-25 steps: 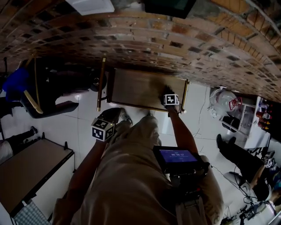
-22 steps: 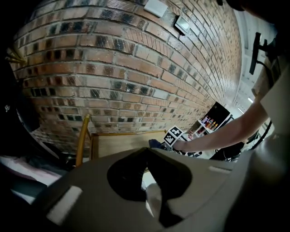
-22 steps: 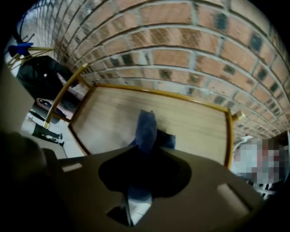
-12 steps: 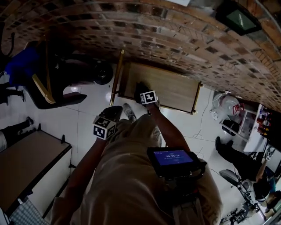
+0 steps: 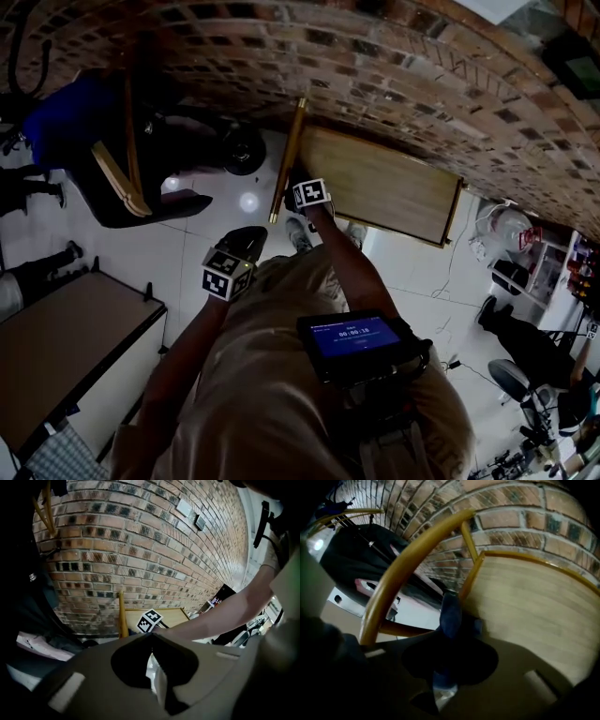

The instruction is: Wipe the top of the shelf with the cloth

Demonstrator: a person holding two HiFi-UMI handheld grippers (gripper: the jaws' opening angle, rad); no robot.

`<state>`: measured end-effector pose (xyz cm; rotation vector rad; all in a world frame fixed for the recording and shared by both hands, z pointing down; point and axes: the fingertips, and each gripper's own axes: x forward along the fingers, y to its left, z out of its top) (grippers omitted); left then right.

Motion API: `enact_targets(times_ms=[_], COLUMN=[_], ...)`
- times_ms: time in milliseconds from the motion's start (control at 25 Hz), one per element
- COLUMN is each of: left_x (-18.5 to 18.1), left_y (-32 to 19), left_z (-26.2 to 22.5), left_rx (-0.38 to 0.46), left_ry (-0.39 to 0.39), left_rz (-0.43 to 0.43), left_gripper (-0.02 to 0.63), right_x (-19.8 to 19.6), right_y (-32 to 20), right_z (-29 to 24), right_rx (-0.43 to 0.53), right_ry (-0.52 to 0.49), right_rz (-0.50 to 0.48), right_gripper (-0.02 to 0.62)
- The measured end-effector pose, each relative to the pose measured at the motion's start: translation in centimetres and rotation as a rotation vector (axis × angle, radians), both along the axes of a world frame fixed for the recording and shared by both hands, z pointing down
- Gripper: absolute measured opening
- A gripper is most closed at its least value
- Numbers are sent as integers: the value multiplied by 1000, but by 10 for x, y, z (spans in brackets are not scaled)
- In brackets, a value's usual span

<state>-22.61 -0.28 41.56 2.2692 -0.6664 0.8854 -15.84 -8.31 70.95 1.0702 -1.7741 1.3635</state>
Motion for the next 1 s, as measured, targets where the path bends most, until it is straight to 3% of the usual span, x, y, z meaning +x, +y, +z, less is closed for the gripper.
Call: enact_targets(times_ms=[200, 440, 760, 1000], left_x=[-15, -5, 44, 93], left_y=[-6, -13, -13, -11], left_z=[-1, -1, -3, -13], left_rx=[1, -8, -16, -10], left_ry=[-23, -25, -36, -42], left_rz=[2, -20, -19, 1], left_gripper=[-21, -21, -21, -21], right_x=[-1, 17, 104, 187], right_y=[3, 11, 41, 63], right_z=[19, 19, 24, 22], right_rx=[-32, -33, -69, -34], right_ry=[50, 72, 91, 173], right_rz=[-19, -31, 55, 67], right_gripper=[75, 75, 75, 75])
